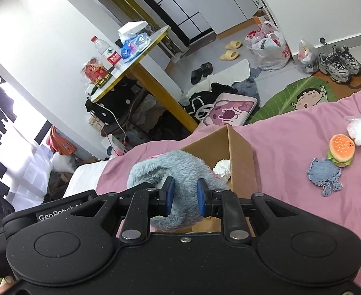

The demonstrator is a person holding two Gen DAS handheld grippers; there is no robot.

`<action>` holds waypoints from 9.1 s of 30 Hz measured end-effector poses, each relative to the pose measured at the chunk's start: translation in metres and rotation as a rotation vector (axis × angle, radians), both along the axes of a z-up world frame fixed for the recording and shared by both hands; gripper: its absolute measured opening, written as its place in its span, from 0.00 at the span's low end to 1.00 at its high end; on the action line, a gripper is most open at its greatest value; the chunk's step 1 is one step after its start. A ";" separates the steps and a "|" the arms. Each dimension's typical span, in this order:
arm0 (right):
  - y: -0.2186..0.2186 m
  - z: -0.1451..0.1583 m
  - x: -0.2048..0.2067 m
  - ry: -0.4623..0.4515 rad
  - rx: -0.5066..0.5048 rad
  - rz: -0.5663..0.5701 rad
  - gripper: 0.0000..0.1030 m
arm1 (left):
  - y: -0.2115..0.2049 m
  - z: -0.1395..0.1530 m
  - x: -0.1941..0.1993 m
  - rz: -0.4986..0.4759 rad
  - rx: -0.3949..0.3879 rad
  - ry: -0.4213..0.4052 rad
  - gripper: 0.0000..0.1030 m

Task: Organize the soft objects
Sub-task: 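Lift the grey plush with both tools and carry it over the box, then lower the grey plush into the box and open both tools, then withdraw both tools from the box toward the remaining items on the bed, then grasp the blue denim patch with the left tool while the right tool grasps the clear plastic bag, then carry the denim patch in the left tool and plastic bag in the right tool over the box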

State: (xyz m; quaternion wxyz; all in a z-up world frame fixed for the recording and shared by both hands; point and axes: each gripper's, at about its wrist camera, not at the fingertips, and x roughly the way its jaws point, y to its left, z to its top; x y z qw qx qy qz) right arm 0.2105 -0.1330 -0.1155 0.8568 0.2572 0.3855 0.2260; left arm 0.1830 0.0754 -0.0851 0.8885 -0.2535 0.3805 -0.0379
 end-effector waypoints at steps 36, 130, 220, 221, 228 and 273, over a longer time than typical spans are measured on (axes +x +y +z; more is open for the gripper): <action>0.035 -0.016 0.043 0.033 -0.194 -0.057 0.53 | 0.054 -0.112 0.072 0.050 -0.242 0.194 0.32; -0.216 -0.018 -0.062 -0.079 -0.042 -0.290 1.00 | -0.162 0.014 -0.022 -0.079 0.397 -0.012 1.00; -0.193 -0.087 0.020 0.104 -0.115 -0.240 0.37 | -0.204 -0.095 0.069 -0.118 0.354 0.137 0.14; -0.192 -0.083 0.016 0.096 -0.115 -0.239 0.37 | -0.202 -0.091 0.065 -0.123 0.345 0.128 0.14; -0.181 -0.065 -0.010 0.077 -0.088 -0.281 0.37 | -0.185 -0.064 0.036 -0.136 0.327 0.064 0.14; -0.101 0.018 -0.077 -0.133 -0.144 -0.246 0.37 | -0.071 0.025 -0.047 -0.041 0.235 -0.151 0.14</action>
